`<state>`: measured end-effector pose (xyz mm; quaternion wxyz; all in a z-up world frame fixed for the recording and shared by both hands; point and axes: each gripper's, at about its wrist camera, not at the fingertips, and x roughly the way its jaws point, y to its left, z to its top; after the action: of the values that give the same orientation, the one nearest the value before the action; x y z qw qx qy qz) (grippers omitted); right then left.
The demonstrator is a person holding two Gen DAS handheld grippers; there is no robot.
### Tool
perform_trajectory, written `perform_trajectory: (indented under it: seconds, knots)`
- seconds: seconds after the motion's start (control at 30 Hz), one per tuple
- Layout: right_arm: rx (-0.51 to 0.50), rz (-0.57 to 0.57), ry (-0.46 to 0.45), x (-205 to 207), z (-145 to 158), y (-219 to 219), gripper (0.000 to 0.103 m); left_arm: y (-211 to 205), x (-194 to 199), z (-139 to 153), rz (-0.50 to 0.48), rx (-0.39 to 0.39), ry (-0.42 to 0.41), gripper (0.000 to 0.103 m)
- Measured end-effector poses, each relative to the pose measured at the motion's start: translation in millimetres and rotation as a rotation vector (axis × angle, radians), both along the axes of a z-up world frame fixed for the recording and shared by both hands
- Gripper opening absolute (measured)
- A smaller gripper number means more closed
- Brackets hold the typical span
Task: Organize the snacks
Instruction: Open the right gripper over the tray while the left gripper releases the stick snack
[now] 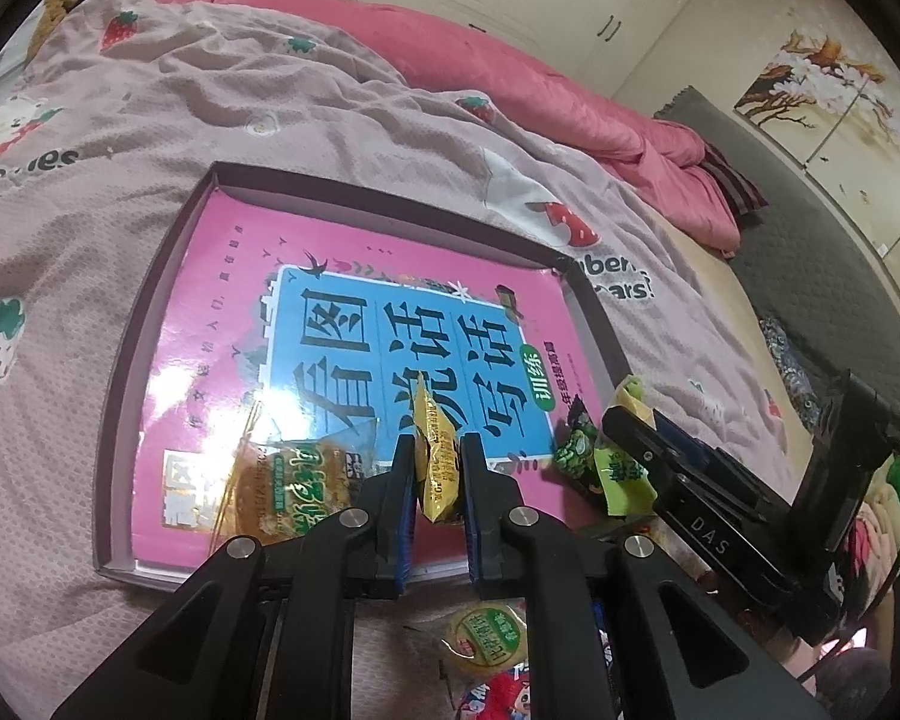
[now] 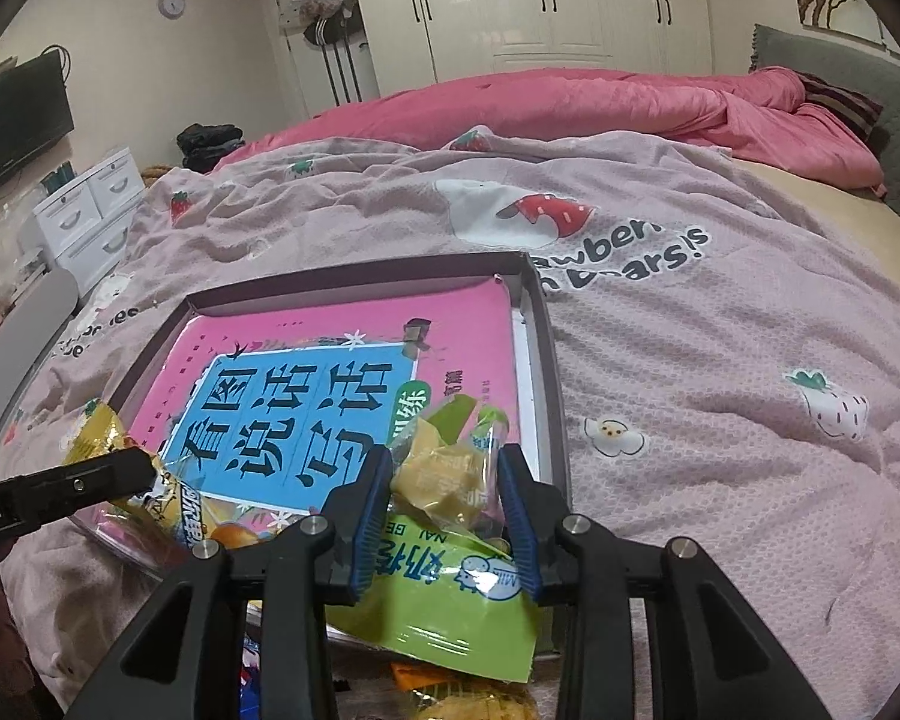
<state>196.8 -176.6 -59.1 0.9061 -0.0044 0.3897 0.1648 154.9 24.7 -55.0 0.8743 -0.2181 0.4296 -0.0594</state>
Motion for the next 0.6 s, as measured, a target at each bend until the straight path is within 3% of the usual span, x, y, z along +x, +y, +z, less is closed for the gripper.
perform_trajectory:
  seconds: [0.3, 0.6]
  knots:
    - [-0.005, 0.012, 0.003, -1.1, 0.0, 3.0, 0.038, -4.7, 0.1, -3.7, -0.014, 0.007, 0.013, 0.015]
    - [-0.010, 0.022, -0.002, -3.2, 1.3, 4.8, 0.047, -0.5, 0.4, -8.5, 0.001, 0.020, 0.049, 0.019]
